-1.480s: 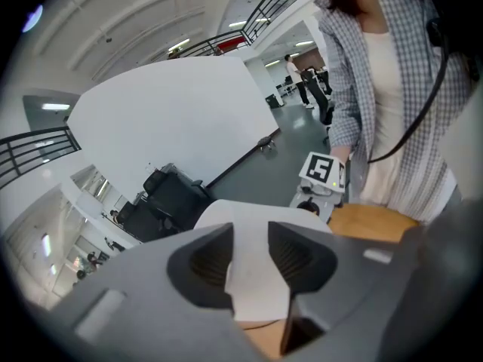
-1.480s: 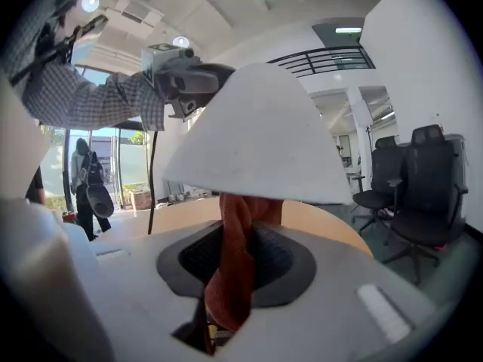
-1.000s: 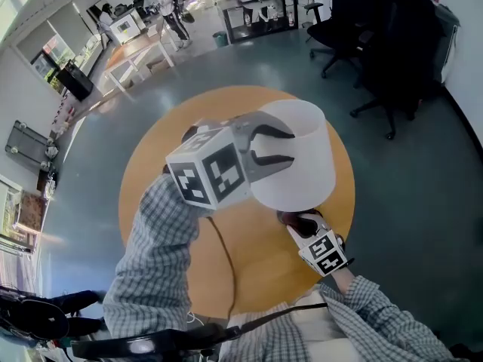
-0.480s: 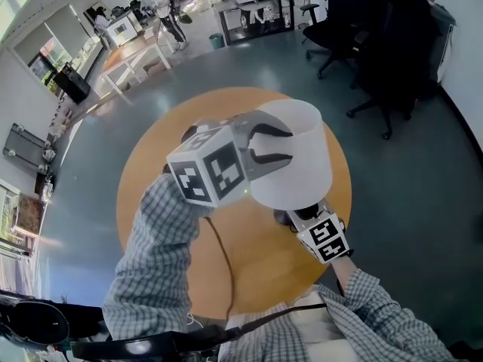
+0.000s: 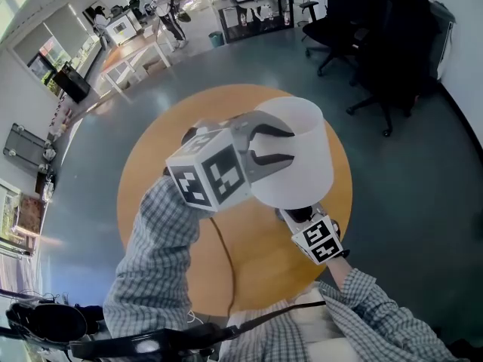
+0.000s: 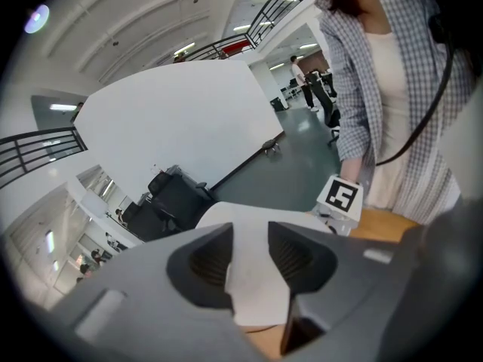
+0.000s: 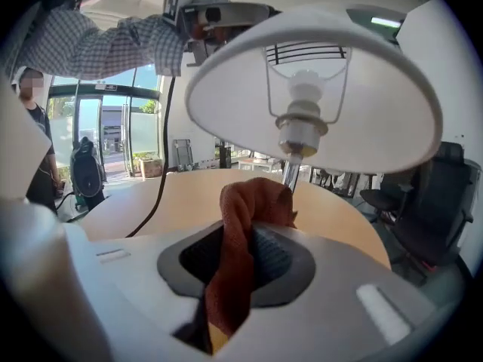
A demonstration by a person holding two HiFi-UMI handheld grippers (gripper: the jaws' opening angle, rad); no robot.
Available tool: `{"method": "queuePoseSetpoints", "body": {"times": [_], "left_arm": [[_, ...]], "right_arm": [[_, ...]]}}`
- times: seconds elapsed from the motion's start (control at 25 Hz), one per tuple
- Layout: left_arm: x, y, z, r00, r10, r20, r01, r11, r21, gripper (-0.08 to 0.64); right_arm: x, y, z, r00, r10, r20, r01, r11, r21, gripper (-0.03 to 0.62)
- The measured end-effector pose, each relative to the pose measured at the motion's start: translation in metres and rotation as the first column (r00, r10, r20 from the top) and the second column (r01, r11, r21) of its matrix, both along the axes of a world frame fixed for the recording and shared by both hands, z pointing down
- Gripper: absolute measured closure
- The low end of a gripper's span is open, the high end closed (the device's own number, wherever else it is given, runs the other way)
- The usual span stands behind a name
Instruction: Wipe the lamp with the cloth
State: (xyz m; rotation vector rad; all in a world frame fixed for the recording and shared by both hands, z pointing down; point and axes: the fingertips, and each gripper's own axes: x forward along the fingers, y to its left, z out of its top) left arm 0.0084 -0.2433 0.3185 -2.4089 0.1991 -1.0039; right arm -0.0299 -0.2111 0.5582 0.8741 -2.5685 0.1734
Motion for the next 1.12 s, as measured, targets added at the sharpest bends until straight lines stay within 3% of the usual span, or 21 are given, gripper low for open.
{"method": "queuePoseSetpoints", "body": {"times": [0.2, 0.56, 0.88, 1.12], "left_arm": [[0.004, 0.016, 0.004, 1.0, 0.022, -0.002, -0.022, 1.0, 0.013, 0.416], [0.008, 0.051, 0.008, 0.998, 0.048, -0.032, -0.046, 0.998, 0.049, 0.419], [0.016, 0.067, 0.009, 0.997, 0.042, -0.061, -0.036, 0.994, 0.101, 0.413], [0.017, 0.069, 0.01, 0.995, 0.022, -0.094, -0.011, 0.993, 0.116, 0.368]], "right_arm": [[-0.002, 0.037, 0.042, 0.994, -0.062, -0.092, 0.051, 0.991, -0.12, 0.505], [-0.001, 0.112, 0.071, 0.927, -0.287, -0.242, 0.254, 0.954, -0.16, 0.505], [0.009, 0.142, 0.094, 0.894, -0.34, -0.29, 0.273, 0.93, -0.247, 0.498], [0.008, 0.141, 0.093, 0.9, -0.329, -0.287, 0.261, 0.932, -0.253, 0.476]]}}
